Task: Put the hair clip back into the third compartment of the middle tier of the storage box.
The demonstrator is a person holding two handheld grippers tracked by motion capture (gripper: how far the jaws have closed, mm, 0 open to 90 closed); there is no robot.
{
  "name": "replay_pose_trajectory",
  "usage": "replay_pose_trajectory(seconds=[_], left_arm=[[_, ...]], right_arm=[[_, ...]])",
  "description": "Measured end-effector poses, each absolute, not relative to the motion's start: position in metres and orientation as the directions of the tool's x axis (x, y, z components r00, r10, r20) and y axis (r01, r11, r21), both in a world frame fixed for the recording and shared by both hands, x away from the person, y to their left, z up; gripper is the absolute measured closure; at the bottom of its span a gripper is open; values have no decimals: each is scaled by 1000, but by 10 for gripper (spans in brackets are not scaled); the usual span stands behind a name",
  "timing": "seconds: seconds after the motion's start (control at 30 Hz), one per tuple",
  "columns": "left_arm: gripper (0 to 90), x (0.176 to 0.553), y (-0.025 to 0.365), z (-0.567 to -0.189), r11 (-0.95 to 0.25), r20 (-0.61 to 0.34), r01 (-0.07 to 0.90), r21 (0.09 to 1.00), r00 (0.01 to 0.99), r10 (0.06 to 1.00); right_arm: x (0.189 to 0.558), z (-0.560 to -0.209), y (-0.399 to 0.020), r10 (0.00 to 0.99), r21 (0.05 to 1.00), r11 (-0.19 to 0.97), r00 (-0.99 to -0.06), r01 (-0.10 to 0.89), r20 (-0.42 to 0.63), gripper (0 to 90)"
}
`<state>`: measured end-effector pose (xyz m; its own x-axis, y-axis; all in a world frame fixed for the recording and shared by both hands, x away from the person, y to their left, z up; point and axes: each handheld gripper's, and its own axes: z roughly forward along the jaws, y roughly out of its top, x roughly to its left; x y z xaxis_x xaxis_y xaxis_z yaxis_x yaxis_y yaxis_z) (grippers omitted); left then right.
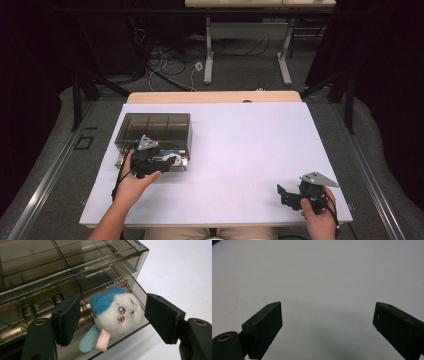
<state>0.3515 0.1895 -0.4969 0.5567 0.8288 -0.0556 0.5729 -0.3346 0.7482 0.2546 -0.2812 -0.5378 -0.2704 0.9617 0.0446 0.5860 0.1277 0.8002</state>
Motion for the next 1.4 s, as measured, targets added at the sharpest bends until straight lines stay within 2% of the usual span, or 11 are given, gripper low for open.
replay_pose_trajectory(seconds=[0.4,0.63,0.93,1.4], left_arm=[[215,350,191,-491,-304,-71,563,768,546,835],[163,349,190,-488,-235,-131,584,777,515,847],[140,348,191,-483,-224,-140,598,769,500,855],[4,339,192,-474,-223,-147,589,777,514,845]], right_arm=[[254,-537,-282,961,803,130,-273,581,43,85],[254,-537,-282,961,805,131,-274,579,41,85],[254,-537,-282,961,804,130,-274,580,43,85],[254,-537,-282,964,804,120,-263,583,47,85]])
